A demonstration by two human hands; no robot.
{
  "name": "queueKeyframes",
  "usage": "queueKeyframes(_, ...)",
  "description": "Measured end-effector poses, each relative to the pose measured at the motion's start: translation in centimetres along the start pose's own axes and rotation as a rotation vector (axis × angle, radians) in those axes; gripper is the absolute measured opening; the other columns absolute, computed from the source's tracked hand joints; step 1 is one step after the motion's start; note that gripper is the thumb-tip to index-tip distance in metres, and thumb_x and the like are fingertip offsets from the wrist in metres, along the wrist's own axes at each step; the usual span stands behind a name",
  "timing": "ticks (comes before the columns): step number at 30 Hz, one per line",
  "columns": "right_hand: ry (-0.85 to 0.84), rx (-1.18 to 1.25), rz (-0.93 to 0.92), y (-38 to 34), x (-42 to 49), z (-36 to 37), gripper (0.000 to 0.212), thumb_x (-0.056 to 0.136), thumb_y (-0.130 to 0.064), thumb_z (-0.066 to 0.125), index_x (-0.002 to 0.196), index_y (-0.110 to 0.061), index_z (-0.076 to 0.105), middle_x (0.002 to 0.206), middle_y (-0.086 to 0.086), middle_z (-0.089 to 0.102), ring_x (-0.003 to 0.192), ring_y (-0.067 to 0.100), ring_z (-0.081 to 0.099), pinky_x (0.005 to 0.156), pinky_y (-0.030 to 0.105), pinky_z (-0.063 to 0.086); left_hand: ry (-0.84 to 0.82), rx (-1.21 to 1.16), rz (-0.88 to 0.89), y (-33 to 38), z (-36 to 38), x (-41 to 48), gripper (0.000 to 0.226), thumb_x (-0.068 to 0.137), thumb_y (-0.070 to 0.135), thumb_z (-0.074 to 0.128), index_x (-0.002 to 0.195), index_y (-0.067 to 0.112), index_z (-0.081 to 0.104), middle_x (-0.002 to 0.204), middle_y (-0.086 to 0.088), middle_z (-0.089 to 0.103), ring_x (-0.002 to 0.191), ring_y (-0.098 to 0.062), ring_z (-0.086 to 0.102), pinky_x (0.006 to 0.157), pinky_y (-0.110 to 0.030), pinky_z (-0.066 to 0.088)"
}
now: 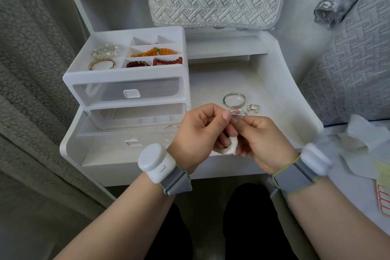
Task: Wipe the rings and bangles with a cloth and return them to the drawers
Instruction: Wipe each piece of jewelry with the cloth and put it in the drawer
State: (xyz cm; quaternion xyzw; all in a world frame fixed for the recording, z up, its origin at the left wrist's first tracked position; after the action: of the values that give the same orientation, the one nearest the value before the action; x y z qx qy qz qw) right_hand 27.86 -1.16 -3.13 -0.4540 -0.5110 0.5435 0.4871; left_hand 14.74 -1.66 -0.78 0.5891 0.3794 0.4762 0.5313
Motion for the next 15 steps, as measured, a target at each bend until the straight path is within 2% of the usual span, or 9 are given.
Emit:
queueKeyframes(2, 0.021, -0.237, -0.078, -0.3, 0.2, -0.6, 0.034, 0.092, -0.018, 0.056, 0.061, -0.004, 0.058, 0.045, 0.006, 0.055, 0.037, 0.011, 0.050, 0.041, 0.020, 0.036, -0.027, -0.016, -0.068, 0.0, -0.3, 0.2, 0.021, 0.095, 0.010, 0.048, 0.076, 0.006, 0.057, 0.059, 0.000, 0.063, 0.044, -0.011, 0.052, 0.042, -0.019, 0.041)
queueKeyframes(4, 0.081, -0.529, -0.244, -0.7, 0.2, -1.0, 0.035, 0.094, -0.019, 0.055, 0.060, -0.009, 0.058, 0.043, -0.003, 0.055, 0.039, 0.007, 0.050, 0.045, 0.018, 0.038, -0.050, 0.007, -0.129, 0.1, -0.4, 0.3, 0.021, 0.095, 0.014, 0.049, 0.078, 0.007, 0.058, 0.062, -0.004, 0.064, 0.043, -0.012, 0.053, 0.041, -0.020, 0.041)
queueKeyframes(6, 0.166, -0.807, -0.481, -1.2, 0.2, -1.0, 0.035, 0.094, -0.023, 0.051, 0.061, -0.014, 0.058, 0.048, -0.005, 0.051, 0.047, 0.015, 0.051, 0.048, 0.028, 0.043, -0.069, 0.054, -0.150, 0.2, -0.4, 0.5, 0.022, 0.094, 0.021, 0.050, 0.078, 0.008, 0.059, 0.064, -0.006, 0.065, 0.042, -0.012, 0.052, 0.039, -0.019, 0.040)
queueKeyframes(8, 0.240, -1.020, -0.625, -1.4, 0.1, -0.6, 0.034, 0.093, -0.025, 0.047, 0.063, -0.013, 0.056, 0.056, -0.003, 0.047, 0.052, 0.023, 0.047, 0.048, 0.036, 0.042, -0.081, 0.075, -0.129, 0.2, -0.3, 0.5, 0.023, 0.094, 0.019, 0.050, 0.076, 0.008, 0.059, 0.063, -0.004, 0.065, 0.042, -0.012, 0.052, 0.039, -0.019, 0.039)
queueKeyframes(10, 0.287, -1.054, -0.677, -1.5, 0.3, -0.7, 0.031, 0.091, -0.022, 0.050, 0.062, -0.012, 0.055, 0.058, -0.002, 0.044, 0.051, 0.024, 0.044, 0.046, 0.035, 0.038, -0.077, 0.078, -0.073, 0.2, -0.1, 0.5, 0.022, 0.095, 0.014, 0.049, 0.076, 0.009, 0.059, 0.062, -0.001, 0.066, 0.044, -0.011, 0.053, 0.040, -0.019, 0.039)
queueKeyframes(12, 0.298, -0.926, -0.656, -1.5, 0.2, -0.9, 0.028, 0.089, -0.015, 0.055, 0.061, -0.012, 0.056, 0.054, -0.003, 0.047, 0.049, 0.022, 0.046, 0.047, 0.033, 0.040, -0.056, 0.077, -0.009, 0.1, 0.1, 0.5, 0.021, 0.094, 0.009, 0.048, 0.077, 0.009, 0.058, 0.060, 0.002, 0.065, 0.044, -0.010, 0.053, 0.042, -0.018, 0.039)
queueKeyframes(15, 0.242, -0.528, -0.378, -1.1, 0.3, -0.8, 0.035, 0.091, -0.016, 0.057, 0.056, -0.019, 0.057, 0.043, -0.005, 0.052, 0.039, 0.012, 0.051, 0.044, 0.022, 0.041, -0.032, 0.041, 0.048, -0.3, 0.3, 0.4, 0.020, 0.094, 0.006, 0.048, 0.078, 0.008, 0.058, 0.060, 0.002, 0.064, 0.044, -0.009, 0.052, 0.043, -0.018, 0.039)
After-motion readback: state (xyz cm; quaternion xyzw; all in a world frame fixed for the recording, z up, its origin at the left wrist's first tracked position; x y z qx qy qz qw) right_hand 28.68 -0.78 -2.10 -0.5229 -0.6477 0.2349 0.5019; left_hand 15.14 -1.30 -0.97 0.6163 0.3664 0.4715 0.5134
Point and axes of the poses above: each hand's wrist, its own x-axis towards the middle knuckle, its own z-axis out of the palm, y = z × x, the point moved 2 cm from there along x, towards the middle knuckle
